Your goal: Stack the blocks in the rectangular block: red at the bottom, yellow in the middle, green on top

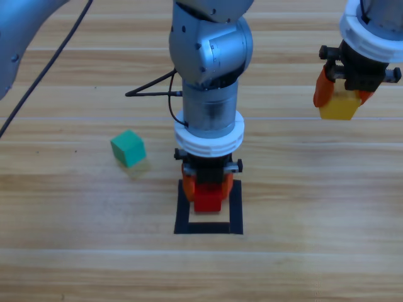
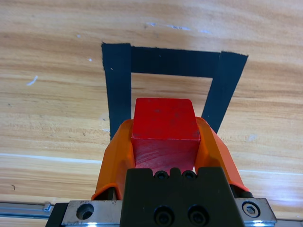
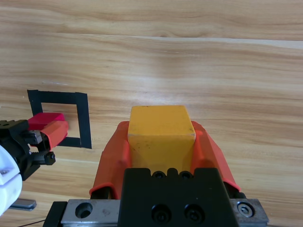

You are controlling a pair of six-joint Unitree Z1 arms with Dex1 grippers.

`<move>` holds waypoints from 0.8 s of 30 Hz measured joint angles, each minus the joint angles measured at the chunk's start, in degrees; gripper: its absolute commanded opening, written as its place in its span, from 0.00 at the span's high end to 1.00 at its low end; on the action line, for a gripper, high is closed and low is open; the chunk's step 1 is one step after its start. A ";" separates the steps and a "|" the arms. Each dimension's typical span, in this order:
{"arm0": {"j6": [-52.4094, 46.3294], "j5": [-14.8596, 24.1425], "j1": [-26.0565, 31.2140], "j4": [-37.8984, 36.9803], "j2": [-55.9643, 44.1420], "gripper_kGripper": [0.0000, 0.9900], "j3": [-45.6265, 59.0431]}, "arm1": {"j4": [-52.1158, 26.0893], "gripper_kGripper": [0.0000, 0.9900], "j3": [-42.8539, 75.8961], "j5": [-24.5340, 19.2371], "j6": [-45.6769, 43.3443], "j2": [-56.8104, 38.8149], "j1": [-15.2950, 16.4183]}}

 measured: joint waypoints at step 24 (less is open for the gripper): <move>-0.26 -0.11 -1.32 0.00 0.37 1.00 -0.02 | 0.00 0.90 0.00 0.26 0.00 0.01 0.00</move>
